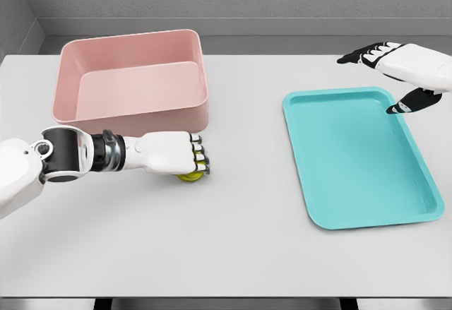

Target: Put the tennis from the blue tray into the pink basket with both arms

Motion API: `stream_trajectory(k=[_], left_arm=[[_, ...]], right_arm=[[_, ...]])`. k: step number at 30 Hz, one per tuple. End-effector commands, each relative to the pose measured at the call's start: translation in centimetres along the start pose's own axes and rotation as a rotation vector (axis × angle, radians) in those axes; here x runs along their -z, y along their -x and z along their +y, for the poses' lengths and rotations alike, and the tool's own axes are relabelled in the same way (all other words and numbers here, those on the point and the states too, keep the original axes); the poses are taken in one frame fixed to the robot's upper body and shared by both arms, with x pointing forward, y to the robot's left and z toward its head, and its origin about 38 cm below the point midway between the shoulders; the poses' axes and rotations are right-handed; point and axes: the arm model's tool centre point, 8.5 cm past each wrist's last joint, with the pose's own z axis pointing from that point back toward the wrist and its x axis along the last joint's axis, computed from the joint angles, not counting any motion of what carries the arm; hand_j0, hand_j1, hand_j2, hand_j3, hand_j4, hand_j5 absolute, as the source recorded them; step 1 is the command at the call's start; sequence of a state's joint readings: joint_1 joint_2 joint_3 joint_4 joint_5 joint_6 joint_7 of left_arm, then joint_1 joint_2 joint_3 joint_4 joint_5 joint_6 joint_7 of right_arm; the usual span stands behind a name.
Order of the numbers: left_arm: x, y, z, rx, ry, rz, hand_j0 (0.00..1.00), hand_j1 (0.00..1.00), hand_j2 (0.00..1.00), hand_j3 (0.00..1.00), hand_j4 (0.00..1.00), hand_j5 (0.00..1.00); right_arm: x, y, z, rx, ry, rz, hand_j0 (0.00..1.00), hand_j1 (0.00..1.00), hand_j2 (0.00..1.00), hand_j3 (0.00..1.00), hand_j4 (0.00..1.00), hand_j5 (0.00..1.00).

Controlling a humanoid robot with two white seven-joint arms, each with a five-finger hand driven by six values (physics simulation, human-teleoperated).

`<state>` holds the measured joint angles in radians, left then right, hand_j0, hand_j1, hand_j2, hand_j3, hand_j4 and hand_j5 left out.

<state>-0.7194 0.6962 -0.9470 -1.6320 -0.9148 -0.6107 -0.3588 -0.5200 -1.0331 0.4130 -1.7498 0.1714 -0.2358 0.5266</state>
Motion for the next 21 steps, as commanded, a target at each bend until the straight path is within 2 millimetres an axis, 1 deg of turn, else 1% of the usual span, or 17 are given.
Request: stream_trajectory(k=[1, 2, 3, 4, 6, 11, 12, 14, 15, 16, 17, 18, 19, 20, 21], left_arm=[[0.0, 0.0, -0.1, 0.005, 0.011, 0.001, 0.61, 0.61, 0.61, 0.61, 0.61, 0.61], [0.0, 0.0, -0.1, 0.006, 0.01, 0.002, 0.6, 0.6, 0.6, 0.6, 0.6, 0.6], [-0.1, 0.0, -0.1, 0.006, 0.012, 0.003, 0.53, 0.53, 0.53, 0.53, 0.53, 0.53], [0.0, 0.0, -0.1, 0.004, 0.011, 0.001, 0.5, 0.5, 0.5, 0.5, 0.5, 0.5], [0.0, -0.1, -0.1, 0.004, 0.009, -0.002, 0.37, 0.37, 0.37, 0.37, 0.37, 0.37], [-0.2, -0.2, -0.1, -0.036, -0.014, -0.012, 0.25, 0.25, 0.25, 0.25, 0.25, 0.25], [-0.4, -0.2, 0.0, -0.069, -0.032, -0.021, 0.16, 0.16, 0.16, 0.16, 0.16, 0.16], [-0.2, -0.3, 0.2, -0.092, -0.051, -0.029, 0.08, 0.08, 0.08, 0.08, 0.08, 0.08], [-0.2, -0.3, 0.2, -0.098, -0.055, -0.031, 0.07, 0.07, 0.07, 0.07, 0.07, 0.07], [-0.5, -0.2, 0.1, -0.1, -0.056, -0.024, 0.01, 0.01, 0.01, 0.01, 0.01, 0.01], [-0.7, 0.1, 0.3, -0.1, -0.061, -0.02, 0.0, 0.0, 0.0, 0.0, 0.0, 0.0], [-1.4, 0.9, 0.9, -0.11, -0.083, 0.001, 0.0, 0.0, 0.0, 0.0, 0.0, 0.0], [-3.0, 2.3, 1.5, -0.14, -0.128, 0.045, 0.0, 0.0, 0.0, 0.0, 0.0, 0.0], [-3.5, 2.7, 1.8, -0.156, -0.149, 0.052, 0.0, 0.0, 0.0, 0.0, 0.0, 0.0], [-4.4, 3.4, 2.0, -0.167, -0.164, 0.072, 0.0, 0.0, 0.0, 0.0, 0.0, 0.0]], right_arm=[[0.0, 0.0, 0.0, 0.002, 0.001, 0.0, 1.0, 1.0, 1.0, 1.0, 1.0, 1.0], [0.0, 0.0, 0.0, 0.001, 0.001, -0.001, 1.0, 1.0, 1.0, 1.0, 1.0, 1.0], [0.0, 0.0, 0.0, 0.001, 0.001, -0.001, 1.0, 1.0, 1.0, 1.0, 1.0, 1.0], [0.0, 0.0, 0.0, 0.001, 0.001, -0.001, 1.0, 1.0, 1.0, 1.0, 1.0, 1.0], [0.0, 0.0, 0.0, 0.001, 0.001, -0.001, 1.0, 1.0, 1.0, 1.0, 1.0, 1.0], [0.0, -0.1, 0.0, 0.002, 0.002, -0.002, 1.0, 1.0, 1.0, 1.0, 1.0, 1.0], [0.0, 0.0, 0.0, 0.003, 0.002, -0.001, 1.0, 1.0, 1.0, 1.0, 1.0, 1.0], [0.0, 0.0, 0.0, 0.003, 0.002, -0.001, 1.0, 1.0, 1.0, 1.0, 1.0, 1.0], [0.0, 0.0, 0.0, 0.003, 0.002, -0.001, 1.0, 1.0, 1.0, 1.0, 1.0, 1.0], [0.0, 0.0, 0.0, 0.003, 0.002, -0.001, 1.0, 1.0, 1.0, 1.0, 1.0, 1.0], [0.0, 0.0, 0.0, 0.003, 0.002, -0.001, 1.0, 1.0, 1.0, 1.0, 1.0, 1.0], [0.0, 0.0, 0.0, 0.003, 0.002, -0.001, 1.0, 1.0, 1.0, 1.0, 1.0, 1.0], [0.0, 0.0, 0.0, 0.003, 0.002, -0.001, 1.0, 1.0, 1.0, 1.0, 1.0, 1.0], [0.0, 0.0, 0.0, 0.003, 0.002, -0.001, 1.0, 1.0, 1.0, 1.0, 1.0, 1.0], [0.0, 0.0, 0.0, 0.002, 0.001, 0.0, 1.0, 1.0, 1.0, 1.0, 1.0, 1.0]])
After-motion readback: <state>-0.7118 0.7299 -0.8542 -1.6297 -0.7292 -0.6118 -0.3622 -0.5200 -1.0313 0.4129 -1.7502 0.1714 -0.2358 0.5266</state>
